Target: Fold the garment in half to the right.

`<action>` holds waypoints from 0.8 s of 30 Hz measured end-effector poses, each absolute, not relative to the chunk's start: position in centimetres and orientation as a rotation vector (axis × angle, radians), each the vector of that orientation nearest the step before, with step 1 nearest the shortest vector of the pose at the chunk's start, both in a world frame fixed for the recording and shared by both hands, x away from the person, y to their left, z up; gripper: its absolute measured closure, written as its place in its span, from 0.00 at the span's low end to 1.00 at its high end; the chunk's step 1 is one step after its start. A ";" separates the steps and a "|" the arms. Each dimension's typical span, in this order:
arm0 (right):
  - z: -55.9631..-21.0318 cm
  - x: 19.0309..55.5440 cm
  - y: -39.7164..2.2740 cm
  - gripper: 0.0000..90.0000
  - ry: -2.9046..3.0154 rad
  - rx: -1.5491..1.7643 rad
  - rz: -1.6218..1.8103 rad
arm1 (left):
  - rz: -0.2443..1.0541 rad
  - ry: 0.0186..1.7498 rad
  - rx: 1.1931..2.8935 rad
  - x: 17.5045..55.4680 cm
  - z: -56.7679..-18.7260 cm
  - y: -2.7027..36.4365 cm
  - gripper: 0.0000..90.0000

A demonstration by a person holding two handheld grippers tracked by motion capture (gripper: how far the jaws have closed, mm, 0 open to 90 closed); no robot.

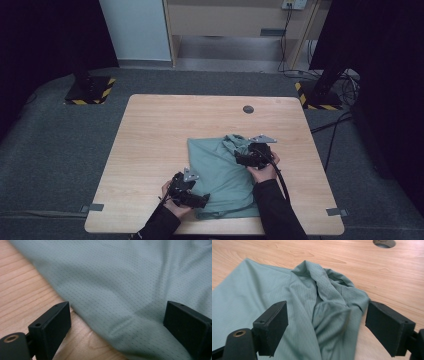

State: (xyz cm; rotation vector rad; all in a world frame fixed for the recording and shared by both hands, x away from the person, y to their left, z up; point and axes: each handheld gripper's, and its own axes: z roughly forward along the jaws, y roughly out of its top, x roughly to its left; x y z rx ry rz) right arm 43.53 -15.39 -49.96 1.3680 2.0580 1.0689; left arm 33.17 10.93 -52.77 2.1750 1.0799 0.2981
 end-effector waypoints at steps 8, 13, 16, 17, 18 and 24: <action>-52.1 46.3 -13.7 0.21 2.103 1.363 0.941 | 0.372 1.046 2.221 32.9 -53.2 10.5 0.06; -52.5 48.1 -15.2 0.19 2.042 1.470 0.905 | 0.378 1.044 2.219 33.0 -53.3 10.6 0.05; -52.7 48.9 -16.7 0.19 1.981 1.573 0.923 | 0.380 1.041 2.219 33.0 -53.3 10.6 0.05; -52.8 49.1 -17.2 0.18 1.963 1.612 0.932 | 0.380 1.041 2.219 33.0 -53.3 10.6 0.05; -52.8 49.1 -17.5 0.17 1.958 1.632 0.931 | 0.381 1.041 2.221 33.0 -53.3 10.7 0.05; -51.4 48.0 -17.2 0.20 1.941 1.564 1.054 | 0.382 1.039 2.218 33.1 -53.3 10.7 0.04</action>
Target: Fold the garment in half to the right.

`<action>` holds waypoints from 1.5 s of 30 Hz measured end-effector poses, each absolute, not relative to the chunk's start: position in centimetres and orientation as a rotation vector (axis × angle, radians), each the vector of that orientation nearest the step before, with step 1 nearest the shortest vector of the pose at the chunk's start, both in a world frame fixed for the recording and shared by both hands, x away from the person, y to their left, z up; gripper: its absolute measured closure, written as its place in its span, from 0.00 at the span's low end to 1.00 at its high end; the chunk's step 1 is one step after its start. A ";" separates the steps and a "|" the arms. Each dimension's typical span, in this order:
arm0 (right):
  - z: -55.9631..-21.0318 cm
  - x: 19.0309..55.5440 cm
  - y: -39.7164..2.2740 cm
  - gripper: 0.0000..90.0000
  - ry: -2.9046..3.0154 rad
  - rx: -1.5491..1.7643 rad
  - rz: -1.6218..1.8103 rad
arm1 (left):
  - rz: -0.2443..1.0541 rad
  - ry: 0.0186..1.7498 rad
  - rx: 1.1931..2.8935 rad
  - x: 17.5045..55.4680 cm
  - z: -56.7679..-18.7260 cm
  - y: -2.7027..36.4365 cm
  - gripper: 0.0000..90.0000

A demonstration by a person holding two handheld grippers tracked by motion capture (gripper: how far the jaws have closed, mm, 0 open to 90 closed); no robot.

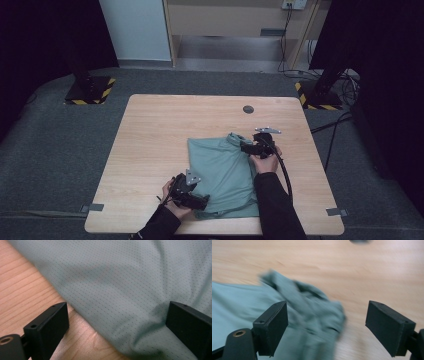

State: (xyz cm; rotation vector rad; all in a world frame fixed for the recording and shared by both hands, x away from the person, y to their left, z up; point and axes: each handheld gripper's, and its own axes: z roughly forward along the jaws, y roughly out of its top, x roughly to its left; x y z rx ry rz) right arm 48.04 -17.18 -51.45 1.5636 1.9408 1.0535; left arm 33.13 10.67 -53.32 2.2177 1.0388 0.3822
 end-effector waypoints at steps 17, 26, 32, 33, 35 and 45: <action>-53.3 51.8 -17.4 0.20 1.824 1.757 0.929 | 0.385 1.026 2.222 33.1 -53.4 10.7 0.04; -51.5 49.8 -20.1 0.21 1.803 1.709 1.027 | 0.385 1.018 2.222 33.3 -53.4 10.8 0.03; -49.0 45.4 -18.7 0.21 2.017 1.417 1.183 | 0.379 1.018 2.227 33.5 -53.3 11.1 0.03; -48.8 44.7 -18.4 0.21 2.050 1.372 1.195 | 0.378 1.017 2.228 33.5 -53.3 11.1 0.03; -48.6 43.4 -17.6 0.20 2.121 1.291 1.203 | 0.378 1.015 2.230 33.5 -53.3 11.1 0.03; -52.9 40.4 -15.0 0.20 2.375 1.143 0.949 | 0.365 1.005 2.256 33.7 -53.2 11.5 0.04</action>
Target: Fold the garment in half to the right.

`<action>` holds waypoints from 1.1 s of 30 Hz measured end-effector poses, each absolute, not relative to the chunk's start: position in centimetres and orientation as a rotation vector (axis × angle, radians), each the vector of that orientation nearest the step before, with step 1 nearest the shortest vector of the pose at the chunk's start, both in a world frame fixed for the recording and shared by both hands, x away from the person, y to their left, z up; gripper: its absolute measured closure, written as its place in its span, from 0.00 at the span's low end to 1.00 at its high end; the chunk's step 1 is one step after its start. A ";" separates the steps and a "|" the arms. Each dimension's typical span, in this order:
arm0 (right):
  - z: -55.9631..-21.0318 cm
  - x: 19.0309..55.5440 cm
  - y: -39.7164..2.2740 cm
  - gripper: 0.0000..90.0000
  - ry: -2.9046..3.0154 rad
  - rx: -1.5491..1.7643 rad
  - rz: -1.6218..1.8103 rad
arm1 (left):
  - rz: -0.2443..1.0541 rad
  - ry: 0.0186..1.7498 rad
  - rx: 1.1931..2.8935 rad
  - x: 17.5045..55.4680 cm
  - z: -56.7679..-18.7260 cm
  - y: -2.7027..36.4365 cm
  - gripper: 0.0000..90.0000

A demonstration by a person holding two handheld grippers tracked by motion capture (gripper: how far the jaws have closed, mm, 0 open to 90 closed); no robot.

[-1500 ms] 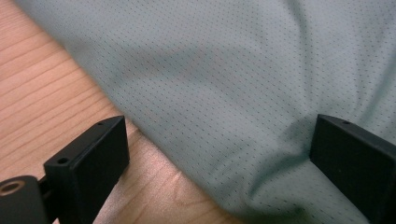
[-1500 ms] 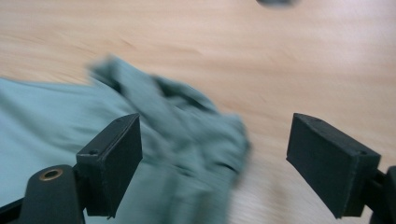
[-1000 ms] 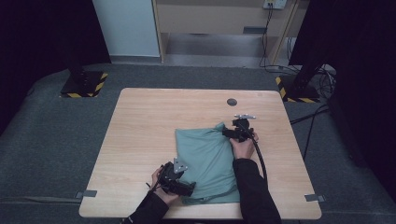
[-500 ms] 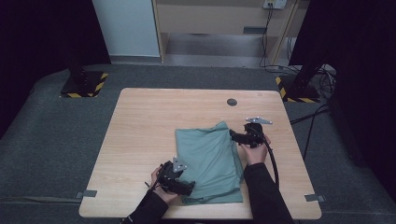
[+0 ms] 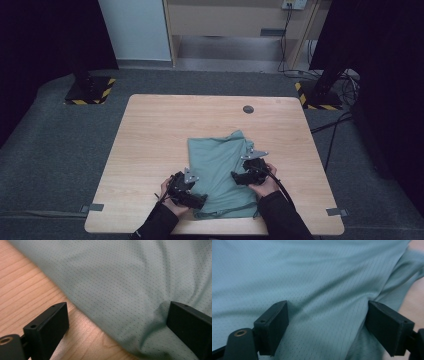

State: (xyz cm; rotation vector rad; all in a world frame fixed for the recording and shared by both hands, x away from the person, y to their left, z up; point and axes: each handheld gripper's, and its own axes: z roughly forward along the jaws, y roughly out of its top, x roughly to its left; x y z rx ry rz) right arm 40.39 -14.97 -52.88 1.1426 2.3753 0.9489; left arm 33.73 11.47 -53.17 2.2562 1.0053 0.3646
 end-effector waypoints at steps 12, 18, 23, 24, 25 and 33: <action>-53.9 40.0 -13.7 0.18 2.235 1.234 0.999 | 0.372 1.053 2.272 35.1 -53.0 12.9 0.03; -54.0 40.6 -12.5 0.17 2.187 1.272 0.993 | 0.388 1.093 2.259 36.0 -52.9 13.9 0.03; -54.0 41.3 -11.5 0.17 2.166 1.293 0.989 | 0.403 1.123 2.263 37.0 -52.7 14.6 0.03; -54.0 41.4 -11.4 0.17 2.161 1.297 0.992 | 0.401 1.128 2.264 37.2 -52.7 14.7 0.02; -54.1 41.5 -11.3 0.17 2.157 1.299 0.991 | 0.399 1.130 2.261 37.4 -52.7 14.9 0.02; -52.8 40.3 -12.1 0.16 2.226 1.251 1.044 | 0.320 1.130 2.251 37.1 -52.5 15.2 0.05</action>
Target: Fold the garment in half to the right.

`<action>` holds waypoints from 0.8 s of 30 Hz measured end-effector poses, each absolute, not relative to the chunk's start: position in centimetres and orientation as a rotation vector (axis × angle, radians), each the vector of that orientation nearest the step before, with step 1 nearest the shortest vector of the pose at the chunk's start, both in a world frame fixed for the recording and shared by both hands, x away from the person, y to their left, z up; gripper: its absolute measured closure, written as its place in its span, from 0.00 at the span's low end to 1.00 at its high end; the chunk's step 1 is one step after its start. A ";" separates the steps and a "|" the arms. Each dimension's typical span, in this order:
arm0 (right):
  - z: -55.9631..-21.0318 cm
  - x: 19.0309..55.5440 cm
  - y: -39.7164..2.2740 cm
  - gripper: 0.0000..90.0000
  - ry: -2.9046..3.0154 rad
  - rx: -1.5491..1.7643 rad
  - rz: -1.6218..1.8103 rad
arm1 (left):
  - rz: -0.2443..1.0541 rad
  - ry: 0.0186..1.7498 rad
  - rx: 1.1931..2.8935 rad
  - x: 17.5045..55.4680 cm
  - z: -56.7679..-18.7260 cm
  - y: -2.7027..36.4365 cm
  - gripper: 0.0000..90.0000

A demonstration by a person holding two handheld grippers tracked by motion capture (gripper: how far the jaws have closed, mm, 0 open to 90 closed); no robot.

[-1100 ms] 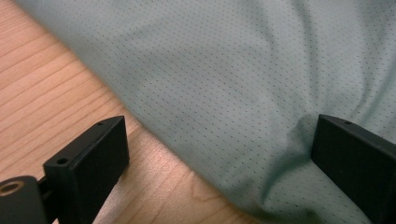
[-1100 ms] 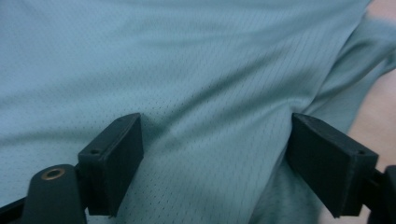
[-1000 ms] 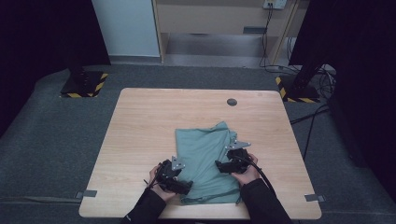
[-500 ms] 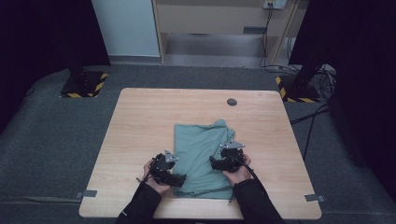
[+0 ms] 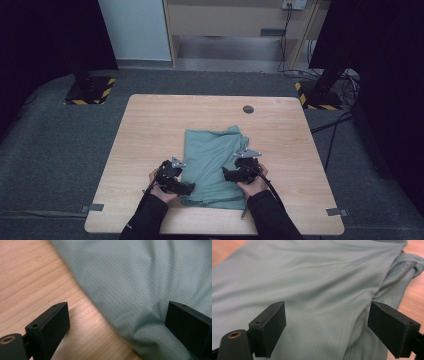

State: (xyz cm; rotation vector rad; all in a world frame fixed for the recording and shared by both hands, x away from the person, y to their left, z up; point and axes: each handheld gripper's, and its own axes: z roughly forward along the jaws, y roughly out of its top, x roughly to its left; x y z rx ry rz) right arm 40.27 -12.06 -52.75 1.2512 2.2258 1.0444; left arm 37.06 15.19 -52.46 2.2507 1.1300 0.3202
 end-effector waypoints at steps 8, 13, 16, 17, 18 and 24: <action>-53.5 37.0 -11.9 0.16 2.344 1.108 0.958 | 0.375 1.125 2.277 36.8 -52.8 14.8 0.00; -53.7 37.4 -11.7 0.16 2.328 1.117 0.987 | 0.389 1.127 2.262 37.2 -52.9 15.2 0.00; -53.8 37.9 -11.4 0.16 2.317 1.124 0.996 | 0.388 1.137 2.244 37.6 -52.9 15.5 0.00; -53.7 38.0 -11.3 0.16 2.318 1.132 0.990 | 0.382 1.138 2.243 37.6 -52.8 15.6 0.01; -53.6 38.0 -11.2 0.17 2.318 1.134 0.988 | 0.370 1.142 2.234 37.6 -52.8 15.8 0.03; -52.5 38.0 -12.4 0.16 2.268 1.151 1.022 | 0.269 1.150 2.148 37.5 -51.9 17.3 0.06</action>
